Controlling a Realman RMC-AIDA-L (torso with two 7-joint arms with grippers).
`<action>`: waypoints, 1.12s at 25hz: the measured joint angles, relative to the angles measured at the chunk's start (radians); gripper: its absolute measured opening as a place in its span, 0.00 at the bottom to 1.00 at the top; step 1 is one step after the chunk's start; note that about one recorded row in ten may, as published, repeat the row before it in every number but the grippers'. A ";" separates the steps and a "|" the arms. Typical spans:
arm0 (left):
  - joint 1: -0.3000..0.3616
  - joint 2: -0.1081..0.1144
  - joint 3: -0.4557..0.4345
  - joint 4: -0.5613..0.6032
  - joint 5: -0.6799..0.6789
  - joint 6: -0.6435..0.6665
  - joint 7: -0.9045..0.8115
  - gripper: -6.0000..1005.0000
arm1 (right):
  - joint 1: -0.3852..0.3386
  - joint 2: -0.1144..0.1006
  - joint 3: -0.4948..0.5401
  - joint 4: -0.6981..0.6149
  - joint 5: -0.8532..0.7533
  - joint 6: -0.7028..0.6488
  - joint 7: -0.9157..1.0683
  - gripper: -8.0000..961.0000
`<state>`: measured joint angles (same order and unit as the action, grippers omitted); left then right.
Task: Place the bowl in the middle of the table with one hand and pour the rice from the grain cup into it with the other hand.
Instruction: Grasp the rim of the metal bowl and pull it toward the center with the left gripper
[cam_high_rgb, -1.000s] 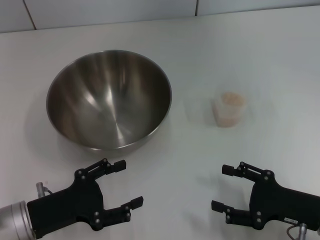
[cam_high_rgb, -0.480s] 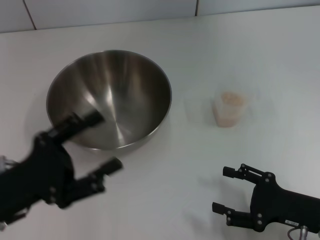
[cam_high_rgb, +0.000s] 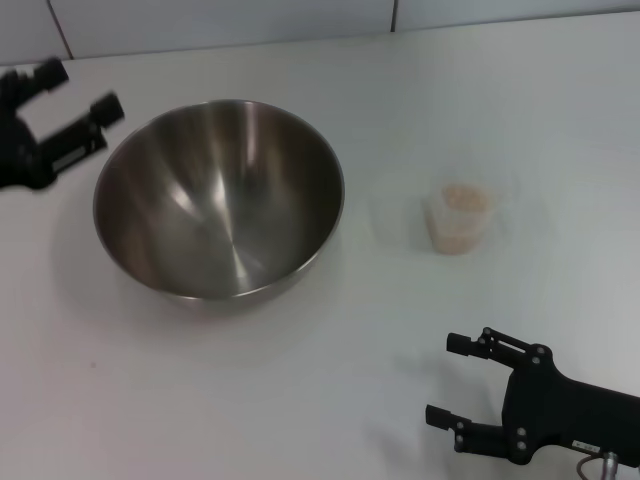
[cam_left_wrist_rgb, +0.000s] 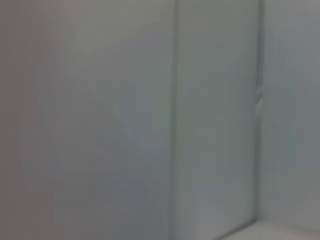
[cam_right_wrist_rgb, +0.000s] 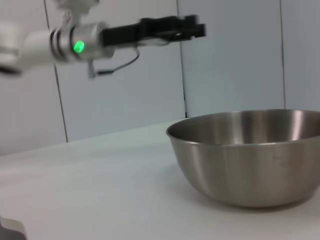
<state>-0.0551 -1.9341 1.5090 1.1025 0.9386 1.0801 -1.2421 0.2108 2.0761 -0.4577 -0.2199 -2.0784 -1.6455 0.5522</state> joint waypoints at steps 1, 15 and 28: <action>0.018 -0.001 -0.011 0.139 0.144 -0.124 -0.140 0.78 | 0.000 0.000 0.000 0.000 0.000 0.000 0.000 0.85; -0.331 -0.128 -0.408 0.281 1.242 0.124 -1.064 0.77 | -0.001 -0.001 0.007 -0.004 0.000 0.000 -0.003 0.85; -0.431 -0.128 -0.394 0.075 1.358 0.192 -1.039 0.74 | -0.002 -0.001 0.008 -0.004 0.001 -0.001 -0.008 0.85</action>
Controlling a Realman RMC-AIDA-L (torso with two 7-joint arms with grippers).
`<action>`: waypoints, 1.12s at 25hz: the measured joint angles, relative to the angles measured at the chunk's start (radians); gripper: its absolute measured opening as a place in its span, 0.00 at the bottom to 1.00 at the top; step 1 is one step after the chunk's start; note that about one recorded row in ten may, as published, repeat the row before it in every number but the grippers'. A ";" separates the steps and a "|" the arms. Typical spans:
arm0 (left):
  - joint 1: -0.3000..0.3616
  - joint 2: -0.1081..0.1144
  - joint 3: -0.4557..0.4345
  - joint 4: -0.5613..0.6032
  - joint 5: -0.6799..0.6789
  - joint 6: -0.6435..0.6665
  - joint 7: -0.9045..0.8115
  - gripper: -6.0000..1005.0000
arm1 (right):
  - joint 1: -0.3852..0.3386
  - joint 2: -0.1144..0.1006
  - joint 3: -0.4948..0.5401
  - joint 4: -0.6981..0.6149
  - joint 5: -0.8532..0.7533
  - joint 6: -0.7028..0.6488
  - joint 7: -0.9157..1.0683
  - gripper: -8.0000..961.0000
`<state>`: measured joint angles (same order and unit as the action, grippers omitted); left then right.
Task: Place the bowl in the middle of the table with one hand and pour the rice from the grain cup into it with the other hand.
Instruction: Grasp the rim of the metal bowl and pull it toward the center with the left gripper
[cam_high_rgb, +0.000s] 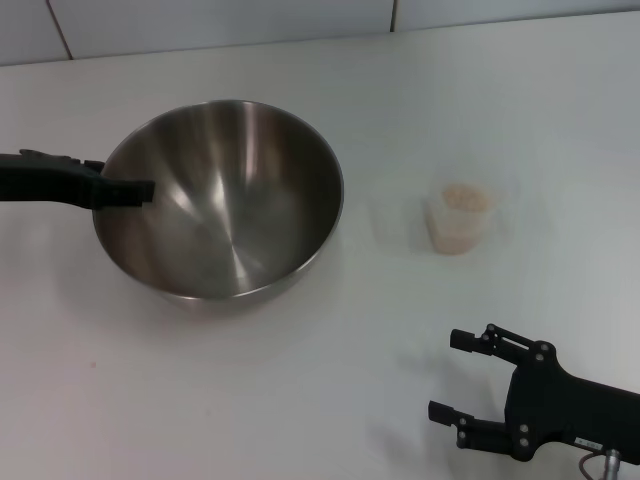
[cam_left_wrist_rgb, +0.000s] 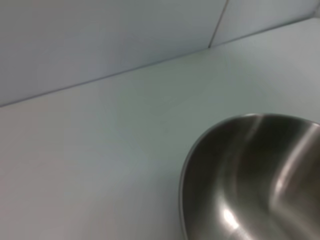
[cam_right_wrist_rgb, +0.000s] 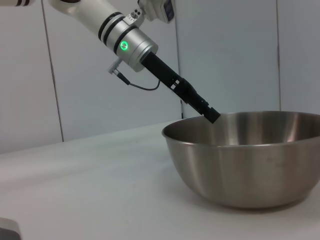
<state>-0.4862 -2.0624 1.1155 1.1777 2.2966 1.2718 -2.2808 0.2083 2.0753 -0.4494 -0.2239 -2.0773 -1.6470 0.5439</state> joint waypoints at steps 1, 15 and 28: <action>0.000 0.000 0.000 0.000 0.000 0.000 0.000 0.73 | 0.000 0.000 0.000 0.000 0.000 0.000 0.000 0.85; -0.052 0.002 0.002 -0.092 0.035 0.017 0.023 0.61 | -0.003 0.000 0.002 -0.001 0.006 -0.001 -0.002 0.85; -0.079 0.000 -0.006 -0.118 0.043 0.025 0.024 0.18 | -0.006 0.000 0.002 -0.003 0.005 -0.002 -0.002 0.85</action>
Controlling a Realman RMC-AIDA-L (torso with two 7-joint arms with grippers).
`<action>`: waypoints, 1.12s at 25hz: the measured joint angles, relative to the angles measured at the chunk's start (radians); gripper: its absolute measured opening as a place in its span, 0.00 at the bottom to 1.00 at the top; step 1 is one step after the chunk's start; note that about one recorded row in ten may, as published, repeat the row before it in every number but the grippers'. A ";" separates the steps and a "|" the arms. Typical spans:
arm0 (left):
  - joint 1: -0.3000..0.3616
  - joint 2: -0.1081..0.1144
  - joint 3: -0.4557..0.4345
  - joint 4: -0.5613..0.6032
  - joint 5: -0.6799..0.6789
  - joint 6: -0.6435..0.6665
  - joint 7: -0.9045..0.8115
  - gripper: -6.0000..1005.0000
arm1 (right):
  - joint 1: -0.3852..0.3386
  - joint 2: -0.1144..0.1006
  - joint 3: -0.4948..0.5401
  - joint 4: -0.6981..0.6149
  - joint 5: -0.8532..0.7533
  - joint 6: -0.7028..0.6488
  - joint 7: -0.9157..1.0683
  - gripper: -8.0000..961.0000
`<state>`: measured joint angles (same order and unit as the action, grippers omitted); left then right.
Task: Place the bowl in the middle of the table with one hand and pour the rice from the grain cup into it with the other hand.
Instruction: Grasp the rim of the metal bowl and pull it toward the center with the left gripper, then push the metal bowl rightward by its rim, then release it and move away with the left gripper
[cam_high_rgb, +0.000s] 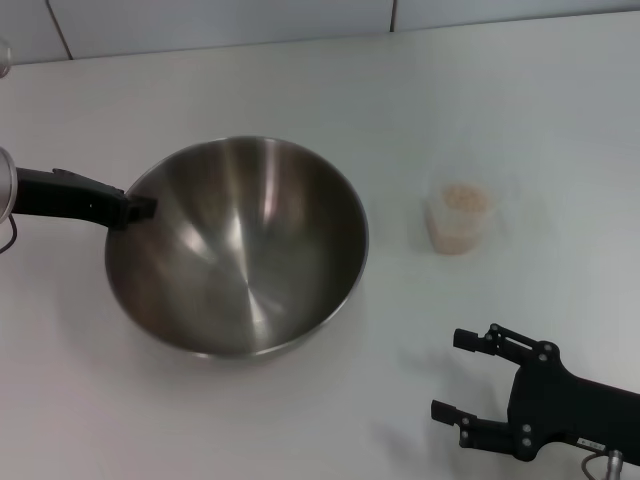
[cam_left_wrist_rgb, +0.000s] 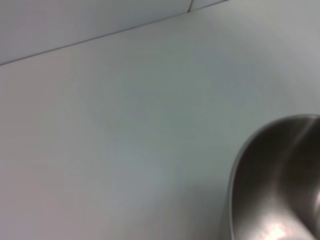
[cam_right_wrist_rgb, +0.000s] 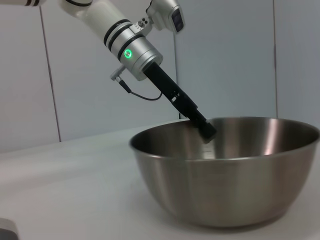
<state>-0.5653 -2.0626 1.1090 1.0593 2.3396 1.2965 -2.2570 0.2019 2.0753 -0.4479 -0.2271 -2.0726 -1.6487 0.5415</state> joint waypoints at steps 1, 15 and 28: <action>-0.002 0.000 -0.001 -0.004 0.000 0.000 0.000 0.17 | 0.000 0.000 0.000 0.000 -0.001 0.000 0.000 0.85; -0.147 0.008 -0.131 -0.119 -0.021 0.072 0.070 0.05 | -0.001 0.001 0.000 0.000 -0.004 0.001 0.000 0.85; -0.257 0.008 -0.146 -0.287 0.012 -0.078 0.142 0.05 | 0.004 0.002 0.000 0.000 -0.004 0.002 0.000 0.85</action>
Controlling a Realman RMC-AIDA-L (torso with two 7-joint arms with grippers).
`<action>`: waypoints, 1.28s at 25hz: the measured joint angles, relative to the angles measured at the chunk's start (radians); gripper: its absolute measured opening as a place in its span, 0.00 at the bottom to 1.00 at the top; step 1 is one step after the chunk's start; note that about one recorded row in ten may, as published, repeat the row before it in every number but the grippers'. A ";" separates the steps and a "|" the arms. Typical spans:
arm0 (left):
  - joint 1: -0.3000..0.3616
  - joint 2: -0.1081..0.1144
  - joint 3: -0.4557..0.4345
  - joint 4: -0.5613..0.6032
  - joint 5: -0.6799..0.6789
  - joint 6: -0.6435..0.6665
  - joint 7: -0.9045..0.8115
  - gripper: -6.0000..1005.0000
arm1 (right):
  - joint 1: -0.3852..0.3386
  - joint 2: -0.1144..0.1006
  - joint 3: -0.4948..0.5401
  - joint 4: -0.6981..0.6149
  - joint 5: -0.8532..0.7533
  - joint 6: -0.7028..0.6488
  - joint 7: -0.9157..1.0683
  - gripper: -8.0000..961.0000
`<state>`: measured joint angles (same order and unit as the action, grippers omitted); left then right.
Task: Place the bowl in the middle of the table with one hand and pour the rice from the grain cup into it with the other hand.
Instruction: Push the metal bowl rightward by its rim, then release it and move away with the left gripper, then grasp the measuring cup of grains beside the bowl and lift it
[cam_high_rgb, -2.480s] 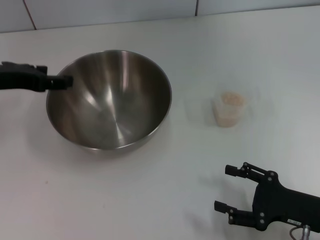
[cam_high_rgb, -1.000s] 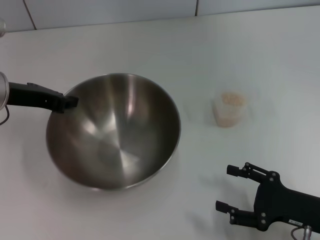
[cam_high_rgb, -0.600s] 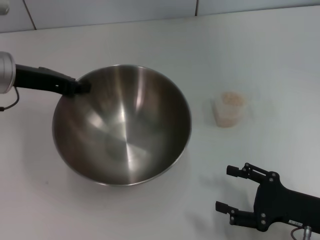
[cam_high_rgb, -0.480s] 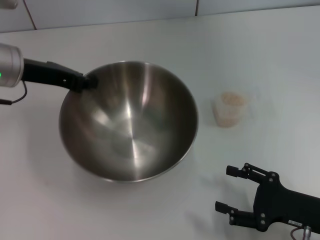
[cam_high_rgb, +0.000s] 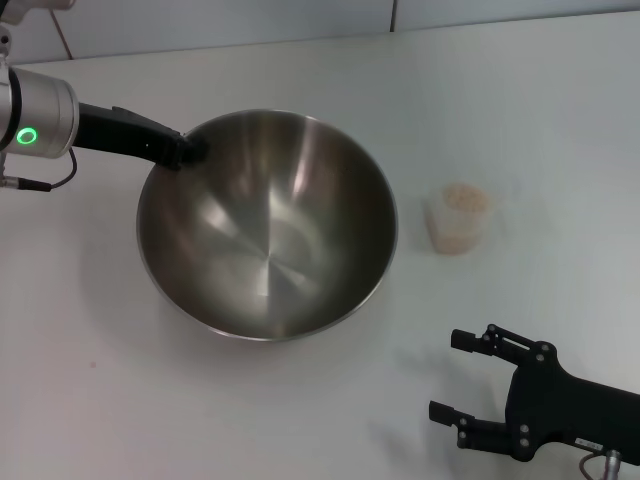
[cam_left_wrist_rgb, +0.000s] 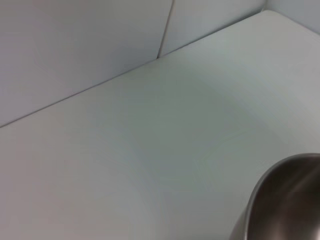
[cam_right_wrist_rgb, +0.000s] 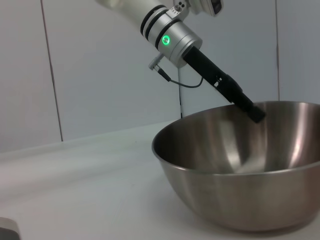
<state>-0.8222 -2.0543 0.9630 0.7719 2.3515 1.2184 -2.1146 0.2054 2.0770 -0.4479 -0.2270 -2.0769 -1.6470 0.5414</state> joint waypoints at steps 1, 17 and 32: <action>0.001 0.000 0.000 -0.004 0.000 -0.003 0.008 0.05 | 0.000 0.000 0.000 0.000 0.000 0.000 0.000 0.85; 0.136 -0.010 0.009 0.279 -0.119 0.122 0.131 0.27 | 0.000 -0.001 0.045 0.006 0.011 0.004 0.000 0.85; 0.609 -0.012 0.139 0.641 -0.450 0.301 0.419 0.78 | 0.000 0.006 0.647 0.173 0.013 0.252 -0.134 0.85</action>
<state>-0.2129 -2.0659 1.1018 1.4129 1.9017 1.5192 -1.6951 0.2051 2.0830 0.1990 -0.0543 -2.0643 -1.3955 0.4079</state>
